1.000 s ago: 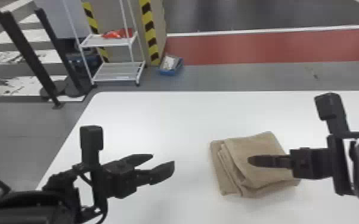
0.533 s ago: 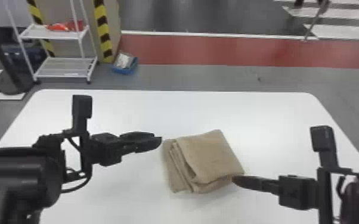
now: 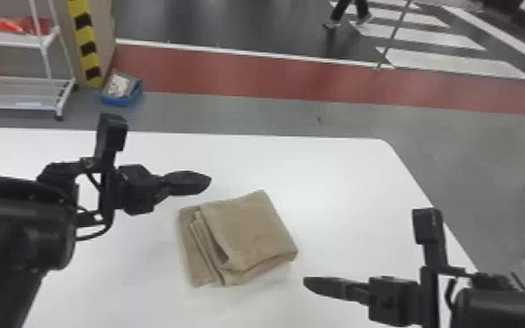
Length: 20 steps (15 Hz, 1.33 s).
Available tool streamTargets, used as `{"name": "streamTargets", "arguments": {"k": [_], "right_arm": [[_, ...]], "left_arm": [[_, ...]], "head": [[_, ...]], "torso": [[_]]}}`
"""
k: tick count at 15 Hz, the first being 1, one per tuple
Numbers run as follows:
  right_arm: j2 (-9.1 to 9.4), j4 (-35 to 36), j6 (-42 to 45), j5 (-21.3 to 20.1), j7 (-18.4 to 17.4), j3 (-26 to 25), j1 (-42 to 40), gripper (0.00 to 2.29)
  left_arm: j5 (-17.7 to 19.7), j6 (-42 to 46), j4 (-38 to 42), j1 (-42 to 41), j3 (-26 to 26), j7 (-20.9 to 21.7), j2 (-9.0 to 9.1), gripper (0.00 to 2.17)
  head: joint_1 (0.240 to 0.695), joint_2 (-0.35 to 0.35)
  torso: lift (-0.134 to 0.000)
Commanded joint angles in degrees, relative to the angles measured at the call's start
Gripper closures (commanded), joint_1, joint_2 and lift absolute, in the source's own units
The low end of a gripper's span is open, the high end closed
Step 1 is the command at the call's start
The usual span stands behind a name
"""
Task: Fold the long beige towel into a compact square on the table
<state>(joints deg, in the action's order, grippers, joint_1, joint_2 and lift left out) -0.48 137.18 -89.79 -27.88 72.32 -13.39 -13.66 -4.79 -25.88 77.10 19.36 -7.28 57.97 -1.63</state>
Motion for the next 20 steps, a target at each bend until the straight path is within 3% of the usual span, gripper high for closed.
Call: {"name": "streamTargets", "arguments": {"k": [1, 5, 10, 16, 20], "right_arm": [[0.04, -0.25, -0.29, 0.02, -0.33, -0.41, 0.65, 2.25], [0.21, -0.86, -0.29, -0.68, -0.6, 0.65, 1.18, 2.25], [0.39, -3.59, -0.29, -2.79, -1.65, 2.75, 3.55, 2.25], [0.3, -10.8, -0.29, -5.52, -2.97, 5.13, 8.29, 2.25], [0.3, -16.68, -0.29, -5.87, -5.7, 7.59, 11.81, 2.25]], "left_arm": [[-5.14, 6.58, -4.15, 0.77, -0.89, -0.66, 0.05, 1.98], [-11.82, 15.02, -9.96, 2.18, -2.92, -4.71, 0.14, 1.98], [-16.83, 14.84, -11.98, 3.41, -3.36, -4.97, 0.14, 1.98], [-16.83, 8.87, -8.55, 1.83, -1.77, 3.12, -1.88, 1.98], [-16.83, 6.41, -3.98, -0.02, -0.46, 7.6, -2.23, 1.98]], "head": [[0.695, -0.247], [0.695, -0.237], [0.695, -0.231], [0.695, -0.208], [0.695, -0.186]], "torso": [[-0.124], [-0.124], [-0.124], [-0.124], [-0.124]]}}
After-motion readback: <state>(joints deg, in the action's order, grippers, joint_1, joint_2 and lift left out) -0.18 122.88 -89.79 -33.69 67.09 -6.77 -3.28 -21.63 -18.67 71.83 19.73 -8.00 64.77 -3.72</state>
